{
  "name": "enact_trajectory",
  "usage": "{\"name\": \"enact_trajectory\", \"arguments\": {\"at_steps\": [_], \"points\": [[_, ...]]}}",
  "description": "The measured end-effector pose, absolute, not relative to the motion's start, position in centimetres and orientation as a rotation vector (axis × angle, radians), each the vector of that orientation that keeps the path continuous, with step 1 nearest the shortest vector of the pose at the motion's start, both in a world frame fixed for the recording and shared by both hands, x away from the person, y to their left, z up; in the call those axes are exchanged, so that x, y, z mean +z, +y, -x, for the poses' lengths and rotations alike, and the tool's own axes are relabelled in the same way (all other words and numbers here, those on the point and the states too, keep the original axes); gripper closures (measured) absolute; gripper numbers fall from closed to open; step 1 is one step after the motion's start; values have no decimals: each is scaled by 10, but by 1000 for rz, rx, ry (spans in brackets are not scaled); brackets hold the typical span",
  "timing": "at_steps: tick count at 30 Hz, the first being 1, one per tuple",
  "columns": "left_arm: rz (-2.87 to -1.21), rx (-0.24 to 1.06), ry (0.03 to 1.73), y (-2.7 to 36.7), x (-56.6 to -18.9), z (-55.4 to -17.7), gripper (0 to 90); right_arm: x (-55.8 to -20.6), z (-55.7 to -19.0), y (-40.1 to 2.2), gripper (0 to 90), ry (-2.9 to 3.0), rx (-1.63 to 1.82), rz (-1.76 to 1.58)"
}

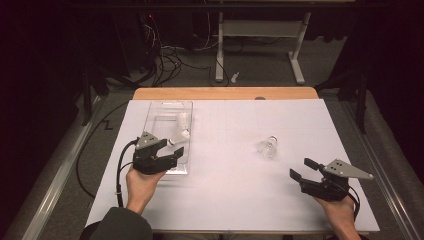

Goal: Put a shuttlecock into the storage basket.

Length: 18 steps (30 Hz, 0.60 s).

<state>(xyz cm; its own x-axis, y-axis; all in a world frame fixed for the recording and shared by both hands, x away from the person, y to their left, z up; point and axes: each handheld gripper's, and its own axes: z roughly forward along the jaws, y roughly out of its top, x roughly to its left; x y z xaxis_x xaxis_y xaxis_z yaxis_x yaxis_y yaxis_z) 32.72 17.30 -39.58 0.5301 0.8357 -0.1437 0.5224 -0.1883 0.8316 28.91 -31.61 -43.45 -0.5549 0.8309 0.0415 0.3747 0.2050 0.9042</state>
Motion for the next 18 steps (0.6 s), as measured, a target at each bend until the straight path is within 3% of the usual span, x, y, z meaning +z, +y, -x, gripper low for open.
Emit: {"name": "enact_trajectory", "arguments": {"at_steps": [18], "points": [[-1853,431,1080,170,-396,-317,326,-435,-290,-316,310,2021,1321,-1128]]}}
